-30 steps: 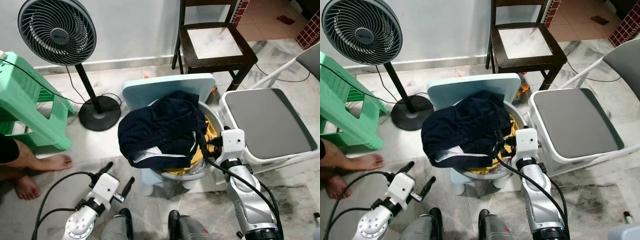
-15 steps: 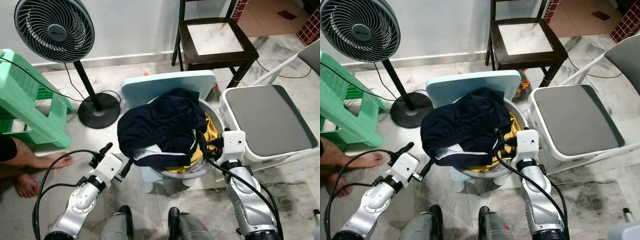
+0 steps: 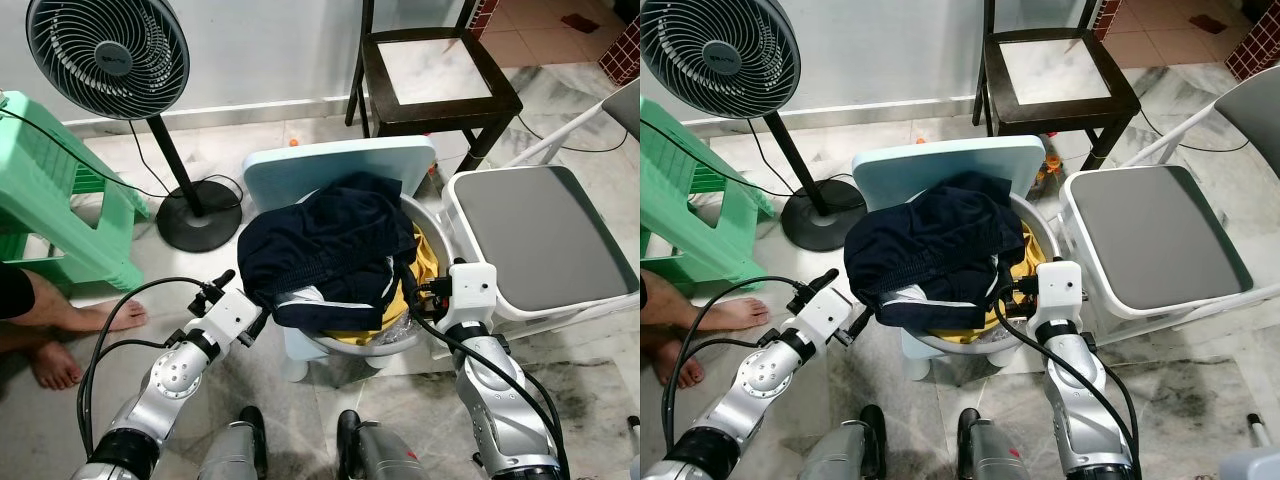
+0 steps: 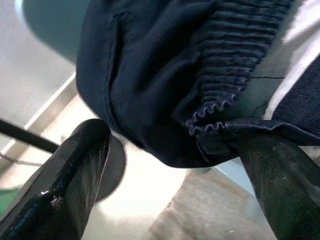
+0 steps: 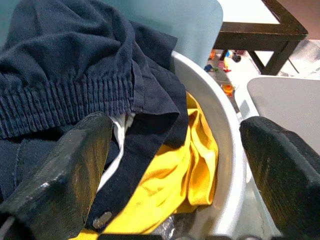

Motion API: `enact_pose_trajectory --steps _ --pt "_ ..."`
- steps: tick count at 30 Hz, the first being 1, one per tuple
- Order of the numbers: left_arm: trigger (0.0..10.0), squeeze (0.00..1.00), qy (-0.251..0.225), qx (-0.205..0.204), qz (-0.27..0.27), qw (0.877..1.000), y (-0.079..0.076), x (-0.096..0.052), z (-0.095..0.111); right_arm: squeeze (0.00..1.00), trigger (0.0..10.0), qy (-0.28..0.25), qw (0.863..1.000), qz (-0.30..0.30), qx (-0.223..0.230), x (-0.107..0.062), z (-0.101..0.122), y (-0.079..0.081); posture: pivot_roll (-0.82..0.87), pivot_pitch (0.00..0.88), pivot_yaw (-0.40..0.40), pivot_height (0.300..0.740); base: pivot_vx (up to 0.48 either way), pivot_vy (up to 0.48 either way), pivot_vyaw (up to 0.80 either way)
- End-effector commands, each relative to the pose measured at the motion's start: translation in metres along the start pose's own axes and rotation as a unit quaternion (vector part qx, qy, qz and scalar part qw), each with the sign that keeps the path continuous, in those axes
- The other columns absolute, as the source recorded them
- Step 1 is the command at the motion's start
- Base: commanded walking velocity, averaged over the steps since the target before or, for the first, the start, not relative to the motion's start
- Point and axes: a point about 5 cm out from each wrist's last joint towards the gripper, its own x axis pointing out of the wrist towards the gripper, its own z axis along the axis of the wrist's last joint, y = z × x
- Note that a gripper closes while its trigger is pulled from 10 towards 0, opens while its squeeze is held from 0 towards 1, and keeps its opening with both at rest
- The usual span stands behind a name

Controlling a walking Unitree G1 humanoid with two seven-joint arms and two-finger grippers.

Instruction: Hang hanger

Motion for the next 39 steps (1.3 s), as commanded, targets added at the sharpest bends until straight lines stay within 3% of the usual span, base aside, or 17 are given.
enact_pose_trajectory --steps 1,2,7,8,9,10,39 --pt "9.6 0.0 0.005 0.027 -0.018 0.999 -0.007 -0.002 -0.004 0.0 10.0 0.007 1.0 -0.009 0.001 -0.005 -0.003 -0.004 0.07 0.357 -0.036 0.74 0.0 0.0 0.0" --pt "10.0 0.0 0.006 0.027 -0.018 0.999 -0.007 -0.001 -0.004 0.0 10.0 0.008 1.0 -0.01 0.001 -0.005 -0.003 -0.004 0.07 0.357 -0.034 0.74 0.0 0.0 0.0" --pt "10.0 0.0 -0.001 0.035 -0.037 0.999 -0.013 0.0 -0.002 0.0 10.0 0.01 1.0 -0.016 0.0 -0.005 -0.004 -0.006 0.07 0.351 -0.032 0.74 0.0 0.0 0.0" --pt "7.5 0.0 -0.003 0.027 -0.039 0.999 -0.014 0.001 -0.002 0.0 10.0 0.009 1.0 -0.017 -0.002 -0.004 -0.003 -0.006 0.07 0.348 -0.033 0.74 0.0 0.0 0.0" --pt "7.5 0.0 -0.003 0.025 -0.039 0.999 -0.015 0.001 -0.001 0.0 10.0 0.009 1.0 -0.017 -0.002 -0.004 -0.003 -0.006 0.07 0.347 -0.033 0.74 0.0 0.0 0.0" --pt "0.0 0.0 -0.006 0.024 -0.043 0.999 -0.016 0.001 -0.001 0.0 10.0 0.008 1.0 -0.017 -0.002 -0.004 -0.002 -0.006 0.07 0.346 -0.034 0.74 0.0 0.0 0.0" --pt "0.0 0.0 -0.031 0.05 -0.064 0.996 -0.019 0.014 0.009 0.0 10.0 0.003 0.999 -0.045 -0.015 0.001 0.001 -0.016 0.06 0.324 -0.022 0.74 0.0 0.0 0.0"
